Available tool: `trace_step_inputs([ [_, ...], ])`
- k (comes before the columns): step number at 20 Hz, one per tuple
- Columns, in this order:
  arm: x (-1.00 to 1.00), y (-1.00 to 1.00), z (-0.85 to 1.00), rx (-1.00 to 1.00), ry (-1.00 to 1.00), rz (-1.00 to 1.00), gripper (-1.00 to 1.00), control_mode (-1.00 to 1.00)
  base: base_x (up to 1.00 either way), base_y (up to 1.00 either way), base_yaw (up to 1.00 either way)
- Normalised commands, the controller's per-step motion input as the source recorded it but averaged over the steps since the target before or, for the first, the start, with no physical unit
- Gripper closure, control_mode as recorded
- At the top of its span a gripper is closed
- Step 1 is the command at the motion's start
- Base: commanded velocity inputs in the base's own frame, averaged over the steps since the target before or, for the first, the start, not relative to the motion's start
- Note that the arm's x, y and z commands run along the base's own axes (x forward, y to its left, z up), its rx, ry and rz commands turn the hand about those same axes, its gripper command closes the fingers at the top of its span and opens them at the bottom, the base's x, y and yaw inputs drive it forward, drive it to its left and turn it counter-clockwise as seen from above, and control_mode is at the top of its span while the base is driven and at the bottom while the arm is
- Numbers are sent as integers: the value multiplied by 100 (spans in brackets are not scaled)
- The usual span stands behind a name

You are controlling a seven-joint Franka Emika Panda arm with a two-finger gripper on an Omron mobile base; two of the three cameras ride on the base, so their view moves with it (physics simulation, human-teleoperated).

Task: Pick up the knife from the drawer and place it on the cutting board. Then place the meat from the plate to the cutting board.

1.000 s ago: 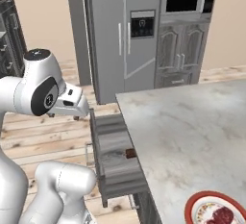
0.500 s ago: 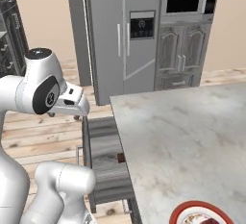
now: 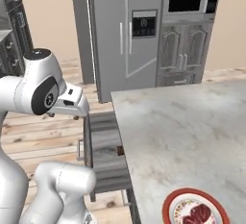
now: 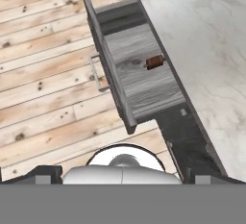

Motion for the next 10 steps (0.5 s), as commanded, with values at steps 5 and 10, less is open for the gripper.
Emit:
trace_step_inputs([
  [5,0,0,0,0,0,0,-100,100,5,-21,24],
  [10,0,0,0,0,0,0,-100,100,33,-15,28],
])
